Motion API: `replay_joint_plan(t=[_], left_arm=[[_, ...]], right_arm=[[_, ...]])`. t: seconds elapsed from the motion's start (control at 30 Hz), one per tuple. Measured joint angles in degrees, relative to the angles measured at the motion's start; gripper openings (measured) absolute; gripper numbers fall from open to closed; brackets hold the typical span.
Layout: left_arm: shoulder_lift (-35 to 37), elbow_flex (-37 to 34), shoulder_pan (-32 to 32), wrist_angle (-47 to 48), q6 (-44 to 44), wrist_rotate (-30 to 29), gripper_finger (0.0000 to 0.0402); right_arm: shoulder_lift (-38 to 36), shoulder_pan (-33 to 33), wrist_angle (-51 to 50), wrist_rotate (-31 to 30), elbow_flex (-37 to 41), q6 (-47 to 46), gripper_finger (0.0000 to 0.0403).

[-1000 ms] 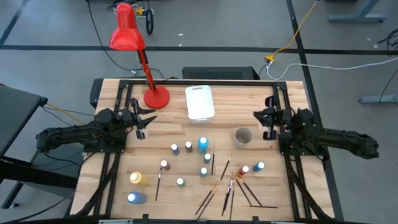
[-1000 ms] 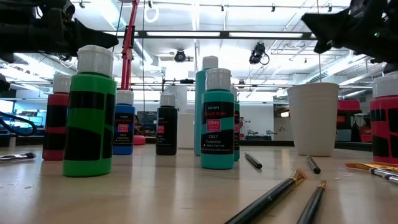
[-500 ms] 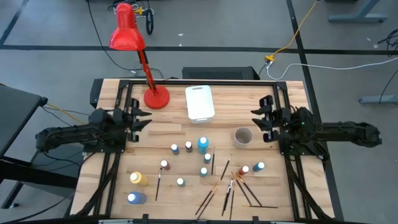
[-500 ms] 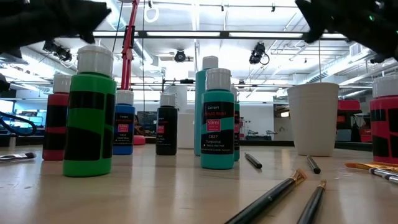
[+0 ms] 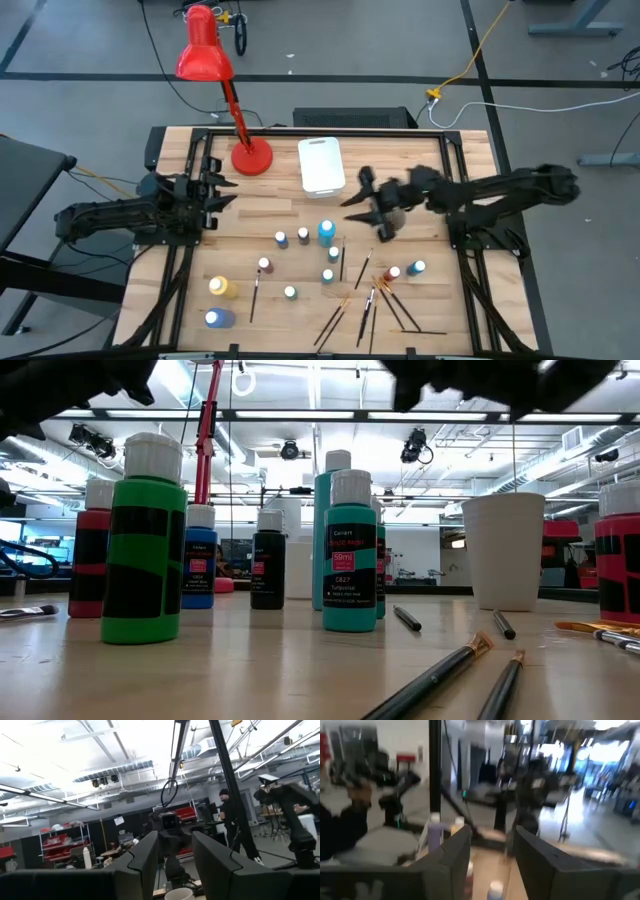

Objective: Pick & Place Paint Supplies
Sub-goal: Put the large light blue paint bottle into the white bin

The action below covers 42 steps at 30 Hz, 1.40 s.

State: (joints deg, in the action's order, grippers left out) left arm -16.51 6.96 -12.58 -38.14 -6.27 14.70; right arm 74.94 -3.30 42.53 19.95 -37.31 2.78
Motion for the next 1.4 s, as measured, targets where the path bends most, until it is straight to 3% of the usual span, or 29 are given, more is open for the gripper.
replay_joint_plan(t=[0.23,0.37,0.43,0.57,0.97,1.17,1.4], left_arm=[[0.0,0.0,0.0,3.9,-0.7,0.0,0.013],[0.0,0.0,0.0,5.5,-0.8,0.0,0.013],[0.0,0.0,0.0,6.3,-0.8,0.0,0.013],[0.0,0.0,0.0,8.3,-1.6,0.0,0.013],[0.0,0.0,0.0,9.9,-4.0,0.0,0.013],[0.0,0.0,0.0,10.7,-3.8,0.0,0.013],[0.0,0.0,0.0,11.0,-3.8,0.0,0.013]], right_arm=[[13.8,0.2,-11.2,-1.5,-9.6,-0.7,0.0209],[18.9,0.0,-13.1,-4.6,-11.4,0.0,0.0231],[20.6,-0.2,-12.5,-2.3,-11.4,-0.5,0.0239],[21.9,-0.5,-11.6,2.0,-11.6,-1.3,0.0249],[21.9,-0.8,-7.0,1.7,-11.4,-0.3,0.0252],[21.9,-0.7,-8.0,2.5,-11.3,-1.3,0.0252],[21.9,-0.7,-16.6,1.0,-11.4,-1.2,0.0247]])
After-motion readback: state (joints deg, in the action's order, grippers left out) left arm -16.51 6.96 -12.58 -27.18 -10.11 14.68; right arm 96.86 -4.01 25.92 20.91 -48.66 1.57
